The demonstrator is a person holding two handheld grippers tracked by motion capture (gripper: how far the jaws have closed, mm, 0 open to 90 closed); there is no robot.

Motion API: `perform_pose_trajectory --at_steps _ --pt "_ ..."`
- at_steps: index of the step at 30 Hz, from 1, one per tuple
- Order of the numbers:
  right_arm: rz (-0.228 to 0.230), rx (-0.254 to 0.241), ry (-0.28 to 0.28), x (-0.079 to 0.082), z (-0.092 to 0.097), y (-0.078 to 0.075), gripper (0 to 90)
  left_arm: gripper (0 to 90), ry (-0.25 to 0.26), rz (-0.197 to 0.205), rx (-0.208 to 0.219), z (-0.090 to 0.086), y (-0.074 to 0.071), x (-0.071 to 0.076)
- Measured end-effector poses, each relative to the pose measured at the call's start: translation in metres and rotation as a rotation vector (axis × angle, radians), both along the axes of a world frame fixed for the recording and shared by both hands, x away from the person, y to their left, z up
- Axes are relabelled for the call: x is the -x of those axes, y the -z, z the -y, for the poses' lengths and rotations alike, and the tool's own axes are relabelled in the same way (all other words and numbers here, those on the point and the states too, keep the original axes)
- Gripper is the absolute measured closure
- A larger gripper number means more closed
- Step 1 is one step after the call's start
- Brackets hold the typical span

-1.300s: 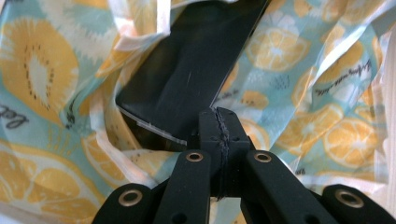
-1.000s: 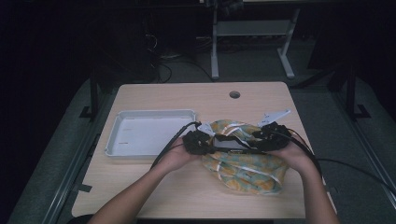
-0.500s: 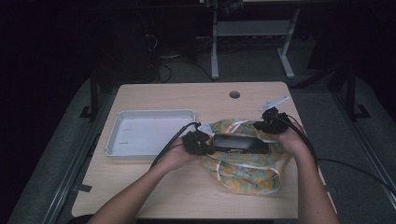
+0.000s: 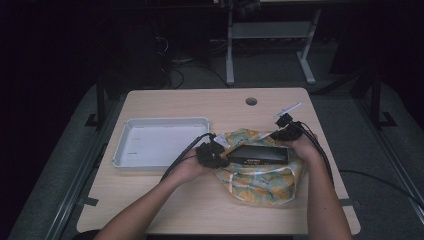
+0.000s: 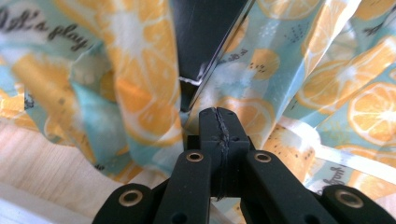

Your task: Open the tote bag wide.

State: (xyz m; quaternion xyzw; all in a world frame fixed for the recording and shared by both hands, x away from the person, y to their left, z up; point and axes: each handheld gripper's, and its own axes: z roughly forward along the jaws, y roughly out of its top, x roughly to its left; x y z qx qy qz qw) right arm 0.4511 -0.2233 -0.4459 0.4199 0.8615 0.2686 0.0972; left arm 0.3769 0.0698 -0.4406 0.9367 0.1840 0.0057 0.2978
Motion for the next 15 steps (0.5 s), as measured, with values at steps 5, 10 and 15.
perform_pose_trajectory --at_steps 5,10,15 --pt "-0.019 0.01 0.005 -0.003 -0.003 0.007 88.1 89.8 0.001 -0.004 0.013 -0.001 -0.001 0.0" --pt "-0.011 -0.092 0.017 0.002 0.006 -0.008 75.7 89.7 0.01 0.011 0.054 -0.005 -0.016 -0.001" --pt "0.006 -0.194 -0.004 0.013 0.019 -0.029 70.4 89.1 -0.011 0.025 0.131 -0.011 -0.038 -0.006"
